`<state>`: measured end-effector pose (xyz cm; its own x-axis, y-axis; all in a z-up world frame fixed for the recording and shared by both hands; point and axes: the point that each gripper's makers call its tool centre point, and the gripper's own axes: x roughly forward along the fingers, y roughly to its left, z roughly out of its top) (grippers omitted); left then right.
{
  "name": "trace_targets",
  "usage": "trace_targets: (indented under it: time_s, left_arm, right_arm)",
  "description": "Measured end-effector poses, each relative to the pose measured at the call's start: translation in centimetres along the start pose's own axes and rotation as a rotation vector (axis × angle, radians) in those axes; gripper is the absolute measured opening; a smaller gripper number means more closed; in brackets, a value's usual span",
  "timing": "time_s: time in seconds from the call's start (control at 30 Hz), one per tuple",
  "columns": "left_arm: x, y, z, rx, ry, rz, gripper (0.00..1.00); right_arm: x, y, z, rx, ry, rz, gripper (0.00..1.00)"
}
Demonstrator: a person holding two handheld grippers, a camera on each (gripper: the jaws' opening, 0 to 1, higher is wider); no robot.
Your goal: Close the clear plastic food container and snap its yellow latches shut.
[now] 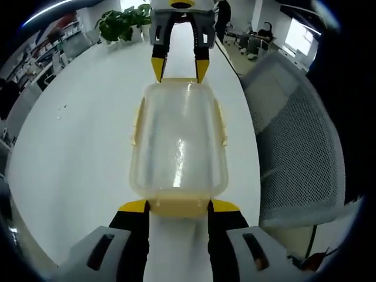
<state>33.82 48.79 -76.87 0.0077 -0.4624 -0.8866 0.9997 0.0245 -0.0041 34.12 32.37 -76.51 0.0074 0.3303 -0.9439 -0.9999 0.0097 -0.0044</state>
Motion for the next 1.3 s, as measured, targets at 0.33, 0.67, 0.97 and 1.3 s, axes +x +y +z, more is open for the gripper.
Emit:
trace_targets:
  time_s: [0.33,0.67,0.97,1.3]
  left_arm:
    - [2.0,-0.1,3.9,-0.007,0.008,0.005,0.37]
    - [4.3,0.0,7.3,0.006,0.018,-0.001,0.37]
    - [5.9,0.0,10.2,0.013,0.021,-0.013,0.37]
    - [6.8,-0.2,12.1,0.020,0.030,-0.011,0.37]
  right_arm:
    - [-1.4,0.0,-4.1,-0.006,-0.001,-0.002,0.38]
    - [-2.4,0.0,-8.1,0.007,-0.002,-0.005,0.38]
    - [-3.2,-0.1,-11.4,0.018,-0.005,-0.009,0.38]
    - [-3.9,-0.1,-13.3,0.015,-0.018,-0.016,0.38]
